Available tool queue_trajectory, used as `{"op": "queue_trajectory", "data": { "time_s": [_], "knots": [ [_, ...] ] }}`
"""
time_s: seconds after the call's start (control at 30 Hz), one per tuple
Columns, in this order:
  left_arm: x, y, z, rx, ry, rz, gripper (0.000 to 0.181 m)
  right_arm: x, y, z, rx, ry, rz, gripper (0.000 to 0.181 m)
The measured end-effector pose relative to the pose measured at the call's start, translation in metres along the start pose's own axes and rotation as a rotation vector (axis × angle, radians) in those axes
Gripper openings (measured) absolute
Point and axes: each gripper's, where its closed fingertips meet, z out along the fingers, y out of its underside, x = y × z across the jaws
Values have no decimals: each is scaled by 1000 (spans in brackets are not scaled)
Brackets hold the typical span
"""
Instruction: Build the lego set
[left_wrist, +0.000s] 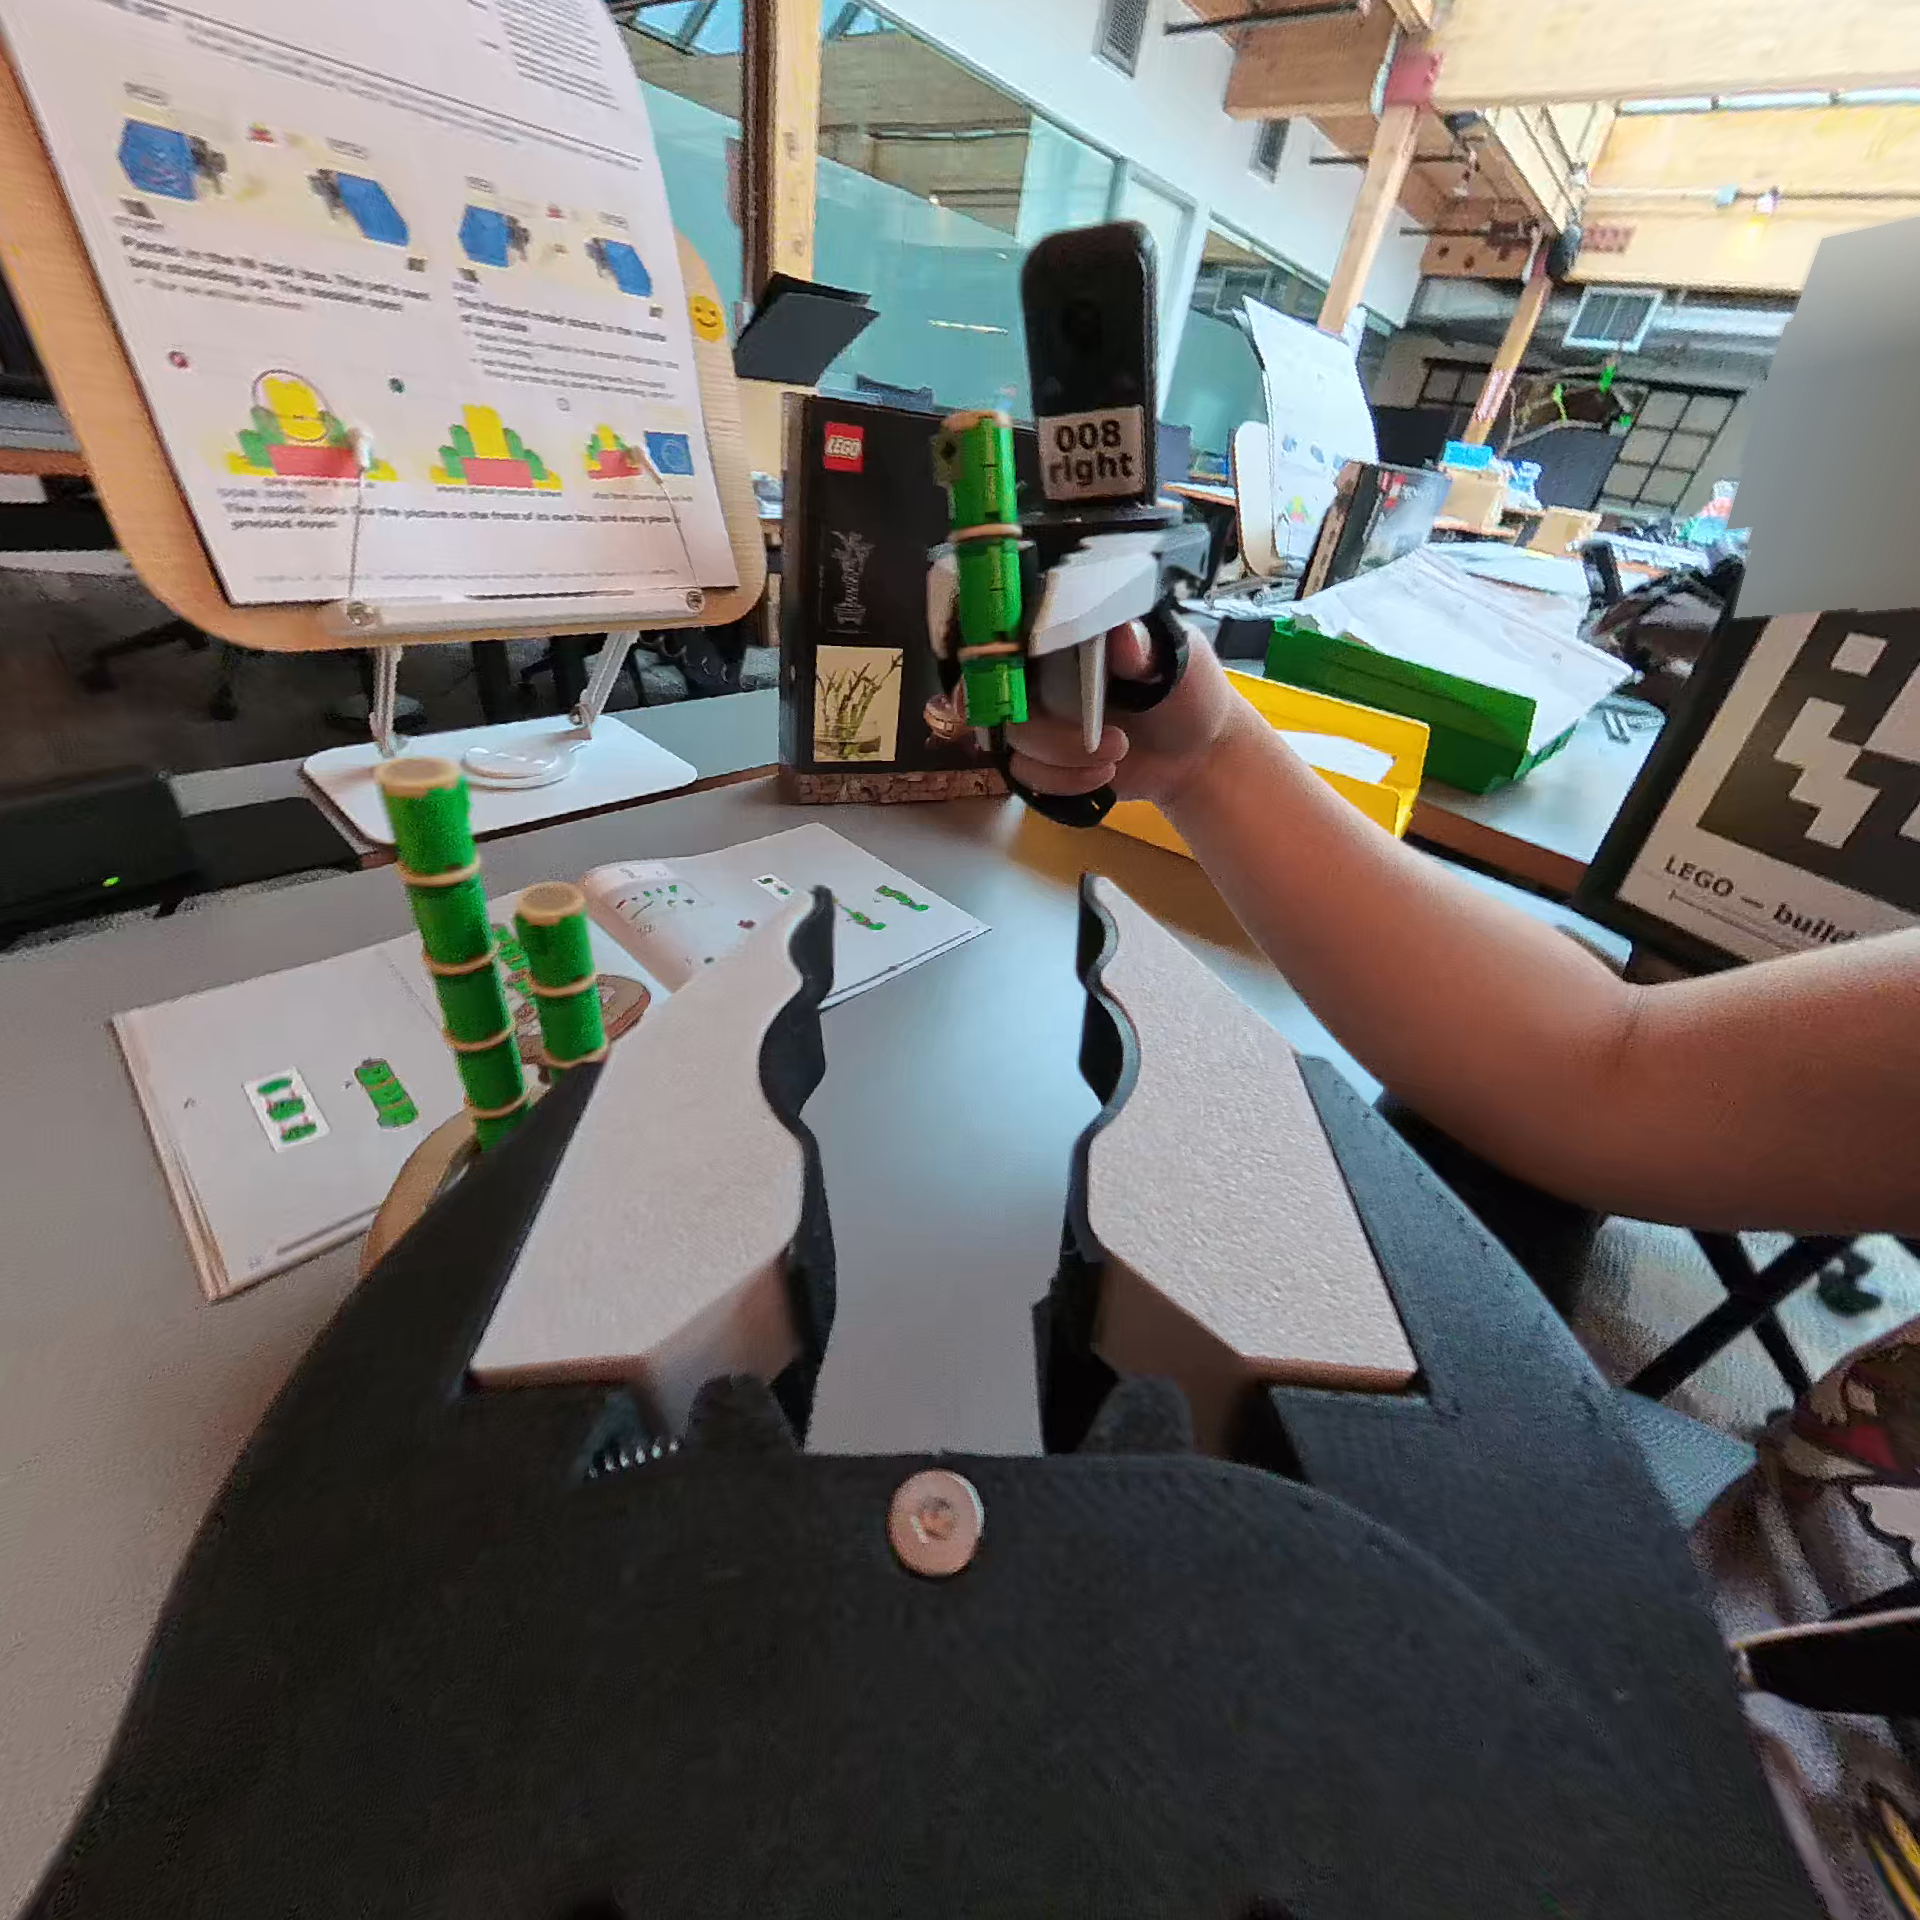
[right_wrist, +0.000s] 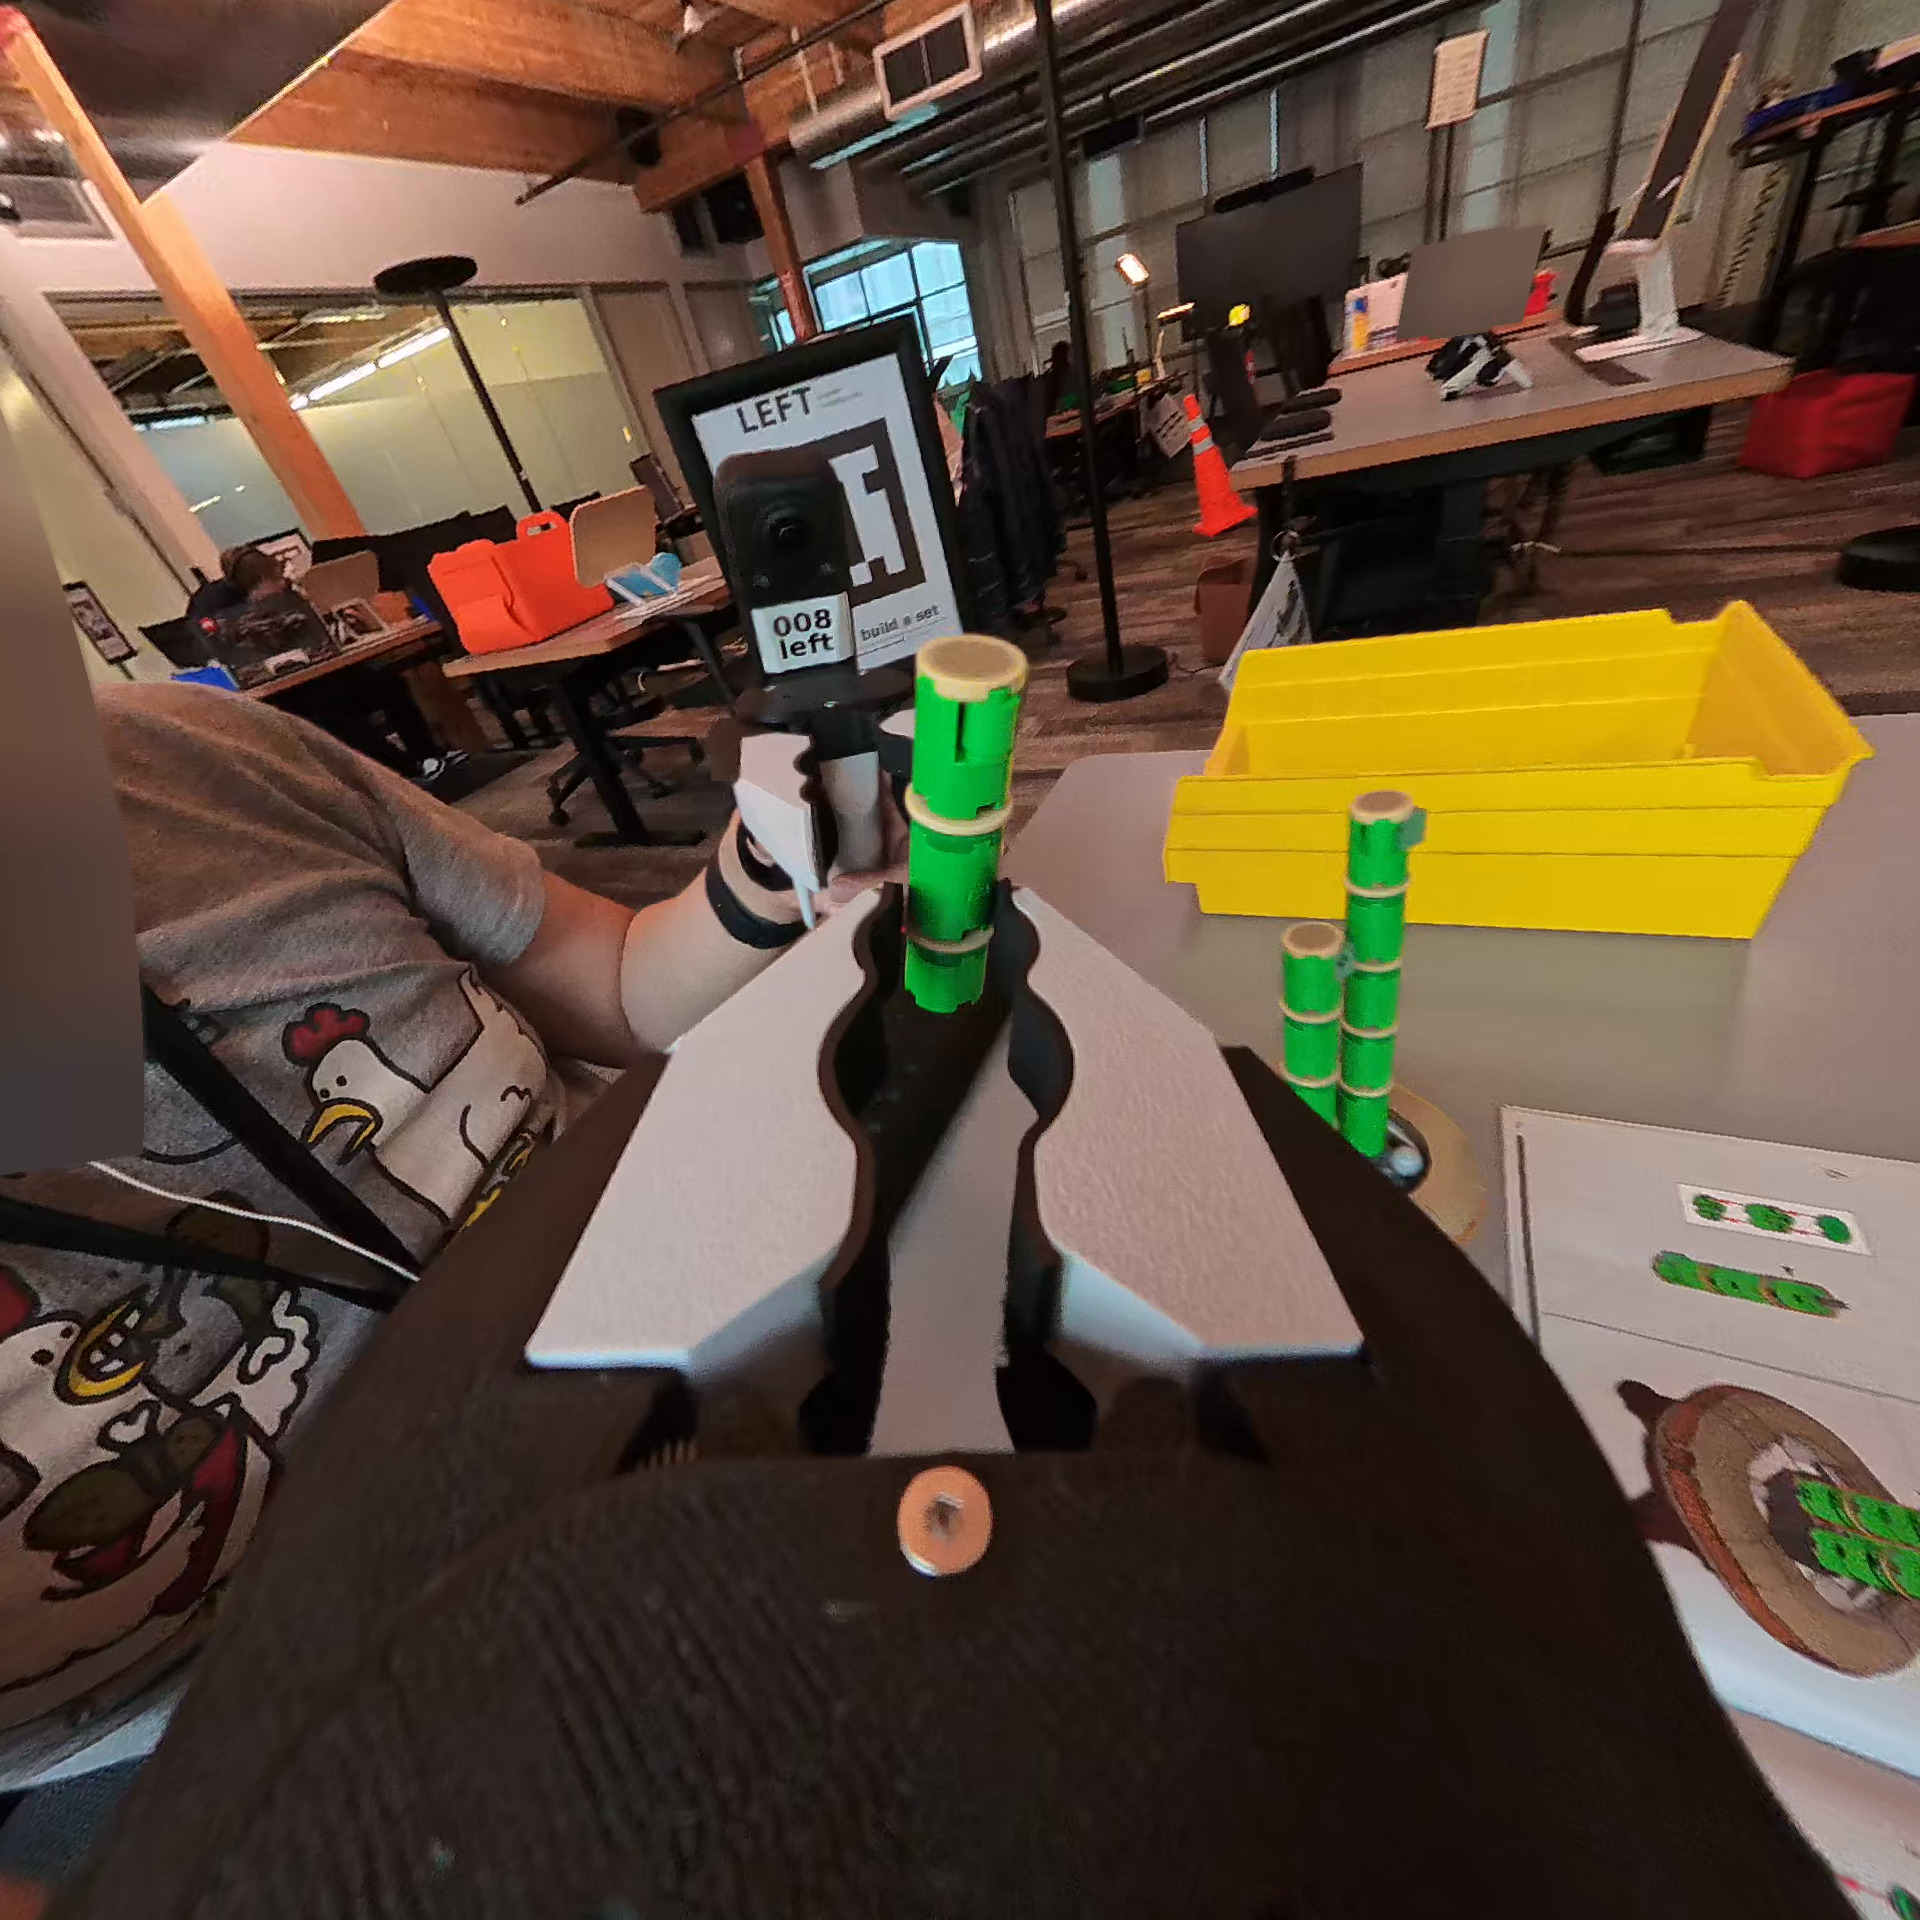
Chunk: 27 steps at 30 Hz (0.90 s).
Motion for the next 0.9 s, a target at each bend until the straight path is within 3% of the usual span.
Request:
{"op": "queue_trajectory", "data": {
  "time_s": [0.17, 0.37, 0.73, 0.9],
  "knots": [
    [7, -7, 14, -10, 35, 91, 28, -10, -4, 22, 1, -47, -9, 16],
    [13, -21, 25, 34, 131, 19, 36, -15, -1, 38, -6, -88, 5, 16],
    [20, -22, 28, 70, 220, -6, 15, -24, -4, 42, 29, -167, 36, 16],
    [19, -19, 28, 68, 213, -2, 24, -26, -1, 44, 16, -177, 32, 16]
  ]
}}
